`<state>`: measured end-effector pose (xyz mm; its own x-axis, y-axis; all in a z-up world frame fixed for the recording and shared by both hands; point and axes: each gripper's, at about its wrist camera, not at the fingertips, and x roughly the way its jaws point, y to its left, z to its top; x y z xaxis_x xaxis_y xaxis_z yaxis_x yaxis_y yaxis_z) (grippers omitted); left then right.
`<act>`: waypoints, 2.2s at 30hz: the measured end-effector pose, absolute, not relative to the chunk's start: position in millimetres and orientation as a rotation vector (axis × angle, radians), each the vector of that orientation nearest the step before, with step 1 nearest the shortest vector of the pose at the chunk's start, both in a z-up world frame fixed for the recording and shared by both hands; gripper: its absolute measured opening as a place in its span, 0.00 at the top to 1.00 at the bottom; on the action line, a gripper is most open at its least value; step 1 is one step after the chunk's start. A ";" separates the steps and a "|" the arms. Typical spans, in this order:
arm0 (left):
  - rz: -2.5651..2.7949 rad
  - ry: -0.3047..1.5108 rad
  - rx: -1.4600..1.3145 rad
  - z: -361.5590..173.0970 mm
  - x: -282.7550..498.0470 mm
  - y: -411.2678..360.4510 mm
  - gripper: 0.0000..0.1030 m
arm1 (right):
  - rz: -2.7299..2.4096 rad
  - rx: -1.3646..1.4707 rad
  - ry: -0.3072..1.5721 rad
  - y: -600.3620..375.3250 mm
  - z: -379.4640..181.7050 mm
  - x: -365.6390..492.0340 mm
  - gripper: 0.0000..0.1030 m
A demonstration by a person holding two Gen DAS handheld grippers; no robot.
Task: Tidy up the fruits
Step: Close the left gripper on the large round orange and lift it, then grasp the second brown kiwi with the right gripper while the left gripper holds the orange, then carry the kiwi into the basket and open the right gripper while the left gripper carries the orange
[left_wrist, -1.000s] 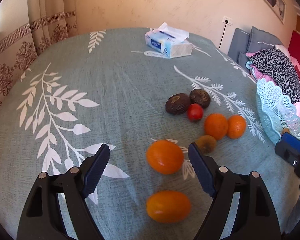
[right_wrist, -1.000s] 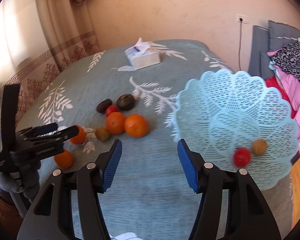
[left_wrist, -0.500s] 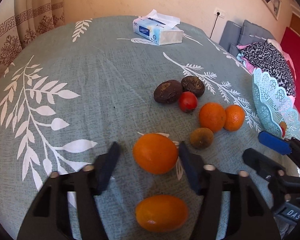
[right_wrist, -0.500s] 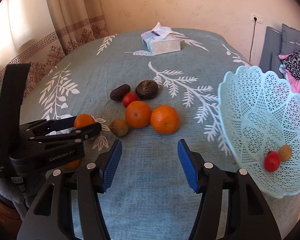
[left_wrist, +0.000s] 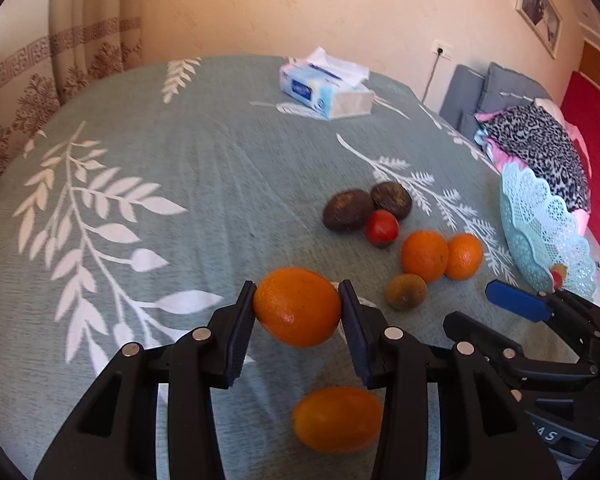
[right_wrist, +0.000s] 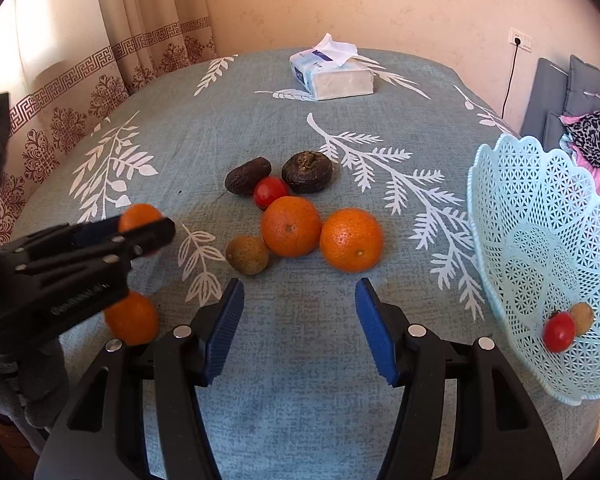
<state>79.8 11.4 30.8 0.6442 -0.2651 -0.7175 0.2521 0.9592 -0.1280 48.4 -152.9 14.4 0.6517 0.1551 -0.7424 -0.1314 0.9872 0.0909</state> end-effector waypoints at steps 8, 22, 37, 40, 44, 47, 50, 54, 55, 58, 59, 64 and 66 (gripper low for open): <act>-0.240 0.786 -0.025 35.3 77.6 24.1 0.59 | 0.168 0.011 0.859 -140.8 8.8 54.6 0.42; -0.162 0.753 -0.040 37.9 75.3 40.8 0.59 | 0.185 0.050 0.897 -134.9 -0.7 64.9 0.42; -0.156 0.755 -0.062 38.3 75.4 44.7 0.59 | 0.196 0.036 0.882 -121.1 -2.1 81.9 0.52; -0.156 0.755 -0.062 38.3 75.5 44.5 0.59 | 0.186 0.027 0.878 -120.0 -3.2 85.3 0.57; -0.156 0.755 -0.062 38.3 75.5 44.5 0.59 | 0.167 0.011 0.870 -121.3 -3.9 84.9 0.71; -0.157 0.753 -0.059 38.0 75.3 44.0 0.59 | 0.174 0.024 0.873 -124.2 -3.1 81.7 0.72; -0.156 0.754 -0.057 37.1 75.2 43.6 0.59 | 0.179 0.032 0.873 -127.2 -1.6 76.3 0.72; -0.156 0.751 -0.055 37.1 74.6 42.5 0.59 | 0.182 0.057 0.854 -134.9 6.0 65.4 0.72; -0.156 0.749 -0.054 37.4 74.3 42.1 0.59 | 0.181 0.060 0.848 -136.8 8.0 62.8 0.72; -0.157 0.746 -0.047 37.9 73.2 39.8 0.59 | 0.177 0.073 0.837 -142.8 13.5 57.3 0.72; -0.158 0.744 -0.043 38.2 72.8 38.3 0.59 | 0.173 0.074 0.832 -144.8 15.5 55.5 0.72; -0.154 0.732 -0.019 41.1 70.4 31.7 0.59 | 0.159 0.081 0.793 -153.8 27.2 46.3 0.72; -0.150 0.728 -0.006 42.6 68.9 27.6 0.59 | 0.152 0.085 0.770 -158.6 33.2 41.5 0.72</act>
